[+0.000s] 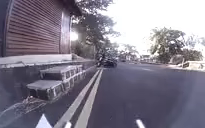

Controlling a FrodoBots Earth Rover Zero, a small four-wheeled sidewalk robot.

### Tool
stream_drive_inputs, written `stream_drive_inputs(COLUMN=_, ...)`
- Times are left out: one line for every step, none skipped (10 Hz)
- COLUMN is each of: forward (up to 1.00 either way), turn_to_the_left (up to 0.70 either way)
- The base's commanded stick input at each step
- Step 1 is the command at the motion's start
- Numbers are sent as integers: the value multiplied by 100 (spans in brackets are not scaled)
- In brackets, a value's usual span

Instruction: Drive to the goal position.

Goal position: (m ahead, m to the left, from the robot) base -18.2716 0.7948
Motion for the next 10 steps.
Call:
stream_drive_inputs(forward=0, turn_to_the_left=0)
stream_drive_inputs(forward=0, turn_to_the_left=0)
stream_drive_inputs(forward=0, turn_to_the_left=0)
stream_drive_inputs(forward=0, turn_to_the_left=0)
stream_drive_inputs(forward=0, turn_to_the_left=8)
stream_drive_inputs(forward=0, turn_to_the_left=25)
stream_drive_inputs(forward=0, turn_to_the_left=42)
stream_drive_inputs(forward=0, turn_to_the_left=50)
stream_drive_inputs(forward=0, turn_to_the_left=50)
stream_drive_inputs(forward=0, turn_to_the_left=50)
